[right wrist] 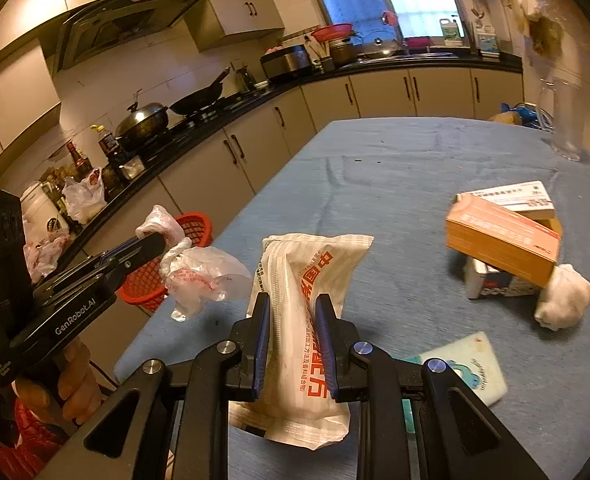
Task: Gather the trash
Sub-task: 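Carry the white bag and pink bundle over the red mesh basket with both tools, then open both tools to drop the white bag and pink bundle into the basket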
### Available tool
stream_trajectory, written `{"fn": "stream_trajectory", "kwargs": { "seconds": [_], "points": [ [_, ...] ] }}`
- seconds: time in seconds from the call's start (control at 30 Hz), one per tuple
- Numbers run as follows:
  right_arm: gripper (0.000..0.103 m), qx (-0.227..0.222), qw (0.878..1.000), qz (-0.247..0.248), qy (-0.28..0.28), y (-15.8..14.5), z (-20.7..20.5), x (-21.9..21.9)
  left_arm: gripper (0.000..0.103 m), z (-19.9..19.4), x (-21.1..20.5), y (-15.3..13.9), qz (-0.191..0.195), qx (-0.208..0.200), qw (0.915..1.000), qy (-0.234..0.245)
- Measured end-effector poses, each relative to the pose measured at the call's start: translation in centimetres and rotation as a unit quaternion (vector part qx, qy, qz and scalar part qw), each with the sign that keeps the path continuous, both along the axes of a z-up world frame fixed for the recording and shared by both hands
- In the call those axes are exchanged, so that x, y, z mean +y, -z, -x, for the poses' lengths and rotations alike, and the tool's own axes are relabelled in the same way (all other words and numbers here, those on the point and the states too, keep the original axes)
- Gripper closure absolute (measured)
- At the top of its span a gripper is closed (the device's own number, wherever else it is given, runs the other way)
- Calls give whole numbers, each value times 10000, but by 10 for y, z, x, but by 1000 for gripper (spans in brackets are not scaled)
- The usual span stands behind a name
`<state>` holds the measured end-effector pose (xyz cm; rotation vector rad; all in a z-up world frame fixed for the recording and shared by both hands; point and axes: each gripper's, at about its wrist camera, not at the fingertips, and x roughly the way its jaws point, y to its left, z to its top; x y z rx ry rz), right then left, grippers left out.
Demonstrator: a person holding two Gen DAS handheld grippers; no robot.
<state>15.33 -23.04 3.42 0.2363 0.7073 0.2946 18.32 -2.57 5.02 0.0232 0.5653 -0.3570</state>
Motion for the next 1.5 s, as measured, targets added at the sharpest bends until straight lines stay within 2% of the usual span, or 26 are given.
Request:
{"fn": "stream_trajectory", "kwargs": {
  "seconds": [0.57, 1.0, 1.5],
  "points": [
    [78, 11, 9977, 112, -670, -11, -33, 73, 89, -8, 71, -10, 86, -144, 9975, -694],
    [78, 54, 9943, 127, -1055, -18, -67, 124, 89, -24, 155, -4, 201, -60, 9883, -1508],
    [78, 323, 9893, 133, -1416, -9, -121, 177, 89, -45, 176, 18, -28, 195, 9859, -1664]
  ]
}}
